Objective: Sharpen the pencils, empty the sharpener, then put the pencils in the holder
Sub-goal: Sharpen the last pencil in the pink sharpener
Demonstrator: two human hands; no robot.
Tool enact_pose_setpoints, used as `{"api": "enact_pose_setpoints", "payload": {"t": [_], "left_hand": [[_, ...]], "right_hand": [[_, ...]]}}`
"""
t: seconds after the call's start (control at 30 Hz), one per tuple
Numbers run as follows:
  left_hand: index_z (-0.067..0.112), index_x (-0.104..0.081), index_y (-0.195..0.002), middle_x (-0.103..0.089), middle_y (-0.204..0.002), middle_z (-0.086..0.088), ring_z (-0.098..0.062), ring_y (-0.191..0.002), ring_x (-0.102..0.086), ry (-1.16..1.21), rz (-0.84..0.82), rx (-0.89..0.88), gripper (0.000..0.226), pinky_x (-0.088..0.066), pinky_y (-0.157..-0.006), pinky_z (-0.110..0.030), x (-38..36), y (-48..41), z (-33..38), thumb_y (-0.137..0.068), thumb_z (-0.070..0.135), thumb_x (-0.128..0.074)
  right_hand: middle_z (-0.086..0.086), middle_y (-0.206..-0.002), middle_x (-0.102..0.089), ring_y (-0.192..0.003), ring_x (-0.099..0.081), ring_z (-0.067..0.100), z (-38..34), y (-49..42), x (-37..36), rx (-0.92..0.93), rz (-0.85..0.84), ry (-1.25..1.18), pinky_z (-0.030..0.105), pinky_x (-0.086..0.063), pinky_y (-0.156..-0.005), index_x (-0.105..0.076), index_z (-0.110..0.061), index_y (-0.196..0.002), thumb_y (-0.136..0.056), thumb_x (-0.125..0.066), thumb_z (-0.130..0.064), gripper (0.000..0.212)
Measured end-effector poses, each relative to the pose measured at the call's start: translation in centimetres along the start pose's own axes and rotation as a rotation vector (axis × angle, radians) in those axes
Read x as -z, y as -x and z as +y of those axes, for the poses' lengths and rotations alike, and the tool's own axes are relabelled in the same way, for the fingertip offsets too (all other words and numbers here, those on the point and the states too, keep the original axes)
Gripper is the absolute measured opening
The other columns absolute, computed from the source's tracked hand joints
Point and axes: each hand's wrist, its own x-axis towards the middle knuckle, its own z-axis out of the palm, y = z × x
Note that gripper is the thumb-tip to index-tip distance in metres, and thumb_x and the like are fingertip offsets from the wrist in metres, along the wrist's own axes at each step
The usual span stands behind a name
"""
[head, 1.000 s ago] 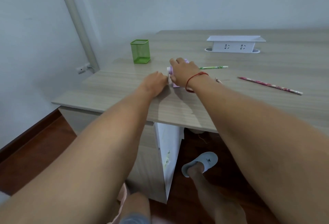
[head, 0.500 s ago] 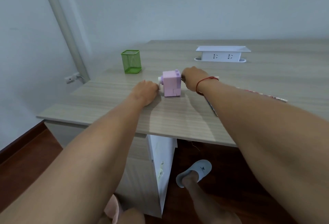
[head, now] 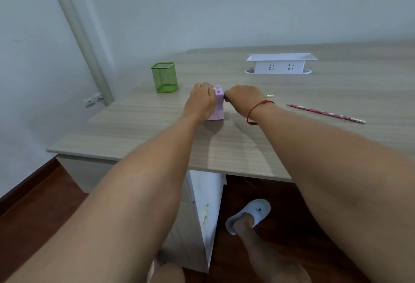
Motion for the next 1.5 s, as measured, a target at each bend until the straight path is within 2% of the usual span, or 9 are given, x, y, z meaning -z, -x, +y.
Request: {"api": "enact_pose_setpoints", "payload": {"t": [0.1,0.27,0.43,0.67,0.77,1.0,1.13,1.3,1.5], "left_hand": [[-0.004,-0.058,-0.103,-0.057,-0.111,-0.024,-0.034,-0.107,-0.051,0.053,0.035,0.042,0.033,-0.038,-0.090,-0.038,-0.1,-0.5,-0.9,-0.100,0.015,-0.031],[-0.004,-0.060,-0.104,-0.060,-0.112,-0.022,-0.033,-0.105,-0.053,0.097,0.047,0.052,0.033,-0.039,-0.088,-0.036,-0.7,-0.7,-0.2,-0.098,0.014,-0.033],[-0.001,-0.060,-0.105,-0.059,-0.112,-0.020,-0.029,-0.104,-0.054,0.125,0.018,0.020,0.032,-0.037,-0.082,-0.031,-3.2,0.0,3.5,-0.098,0.015,-0.034],[0.001,-0.060,-0.105,-0.058,-0.114,-0.017,-0.029,-0.107,-0.052,0.149,0.065,0.020,0.030,-0.038,-0.086,-0.031,-3.1,0.9,3.7,-0.096,0.015,-0.035],[0.002,-0.060,-0.106,-0.057,-0.115,-0.017,-0.029,-0.108,-0.052,0.157,0.075,0.017,0.030,-0.038,-0.087,-0.031,-3.0,1.3,3.9,-0.097,0.015,-0.035],[0.004,-0.059,-0.110,-0.056,-0.119,-0.014,-0.026,-0.110,-0.051,0.168,0.083,0.026,0.031,-0.036,-0.085,-0.028,-3.1,1.8,4.2,-0.097,0.016,-0.033],[0.006,-0.060,-0.107,-0.057,-0.116,-0.011,-0.025,-0.108,-0.051,0.161,0.133,0.033,0.031,-0.038,-0.085,-0.029,-3.5,1.7,4.0,-0.097,0.018,-0.034],[0.004,-0.063,-0.099,-0.061,-0.109,-0.013,-0.028,-0.103,-0.054,0.154,0.251,0.032,0.033,-0.041,-0.083,-0.033,-4.6,1.4,3.8,-0.094,0.020,-0.034],[0.003,-0.064,-0.096,-0.063,-0.106,-0.015,-0.030,-0.101,-0.055,0.106,0.277,0.011,0.029,-0.041,-0.081,-0.034,-4.9,0.9,3.6,-0.096,0.015,-0.038]], "right_hand": [[0.016,-0.121,-0.061,-0.110,-0.061,0.035,3.0,1.7,-0.1,0.000,-0.035,0.020,0.039,-0.049,-0.085,-0.059,-0.007,-0.121,-0.099,-0.039,-0.005,0.030],[0.021,-0.120,-0.060,-0.109,-0.060,0.037,10.5,7.0,-0.3,-0.244,-0.088,-0.010,0.038,-0.047,-0.084,-0.059,-0.004,-0.119,-0.101,-0.041,-0.013,0.027],[0.020,-0.121,-0.058,-0.109,-0.060,0.036,8.9,6.6,-0.4,-0.298,-0.119,-0.146,0.039,-0.049,-0.087,-0.060,-0.001,-0.118,-0.101,-0.045,-0.017,0.028],[0.021,-0.124,-0.056,-0.110,-0.059,0.038,8.7,8.5,-0.4,-0.409,-0.130,-0.231,0.037,-0.048,-0.089,-0.055,0.000,-0.120,-0.096,-0.052,-0.008,0.025],[0.020,-0.123,-0.057,-0.108,-0.060,0.037,8.3,9.1,-0.8,-0.438,-0.115,-0.280,0.036,-0.048,-0.088,-0.059,-0.001,-0.116,-0.095,-0.054,-0.006,0.022],[0.020,-0.120,-0.059,-0.106,-0.061,0.037,8.0,8.9,-0.8,-0.484,-0.092,-0.314,0.035,-0.049,-0.084,-0.061,-0.001,-0.113,-0.095,-0.049,-0.008,0.022],[0.021,-0.122,-0.059,-0.110,-0.059,0.037,9.7,9.2,-0.8,-0.549,-0.075,-0.197,0.039,-0.049,-0.087,-0.058,0.000,-0.117,-0.095,-0.044,-0.001,0.027],[0.016,-0.129,-0.056,-0.120,-0.054,0.034,11.7,10.6,-2.4,-0.643,-0.202,-0.078,0.039,-0.042,-0.098,-0.055,-0.004,-0.125,-0.094,-0.038,-0.001,0.035],[0.017,-0.132,-0.052,-0.124,-0.049,0.034,11.6,10.2,-2.8,-0.610,-0.187,-0.026,0.039,-0.043,-0.097,-0.052,-0.004,-0.130,-0.096,-0.037,-0.001,0.037]]}}
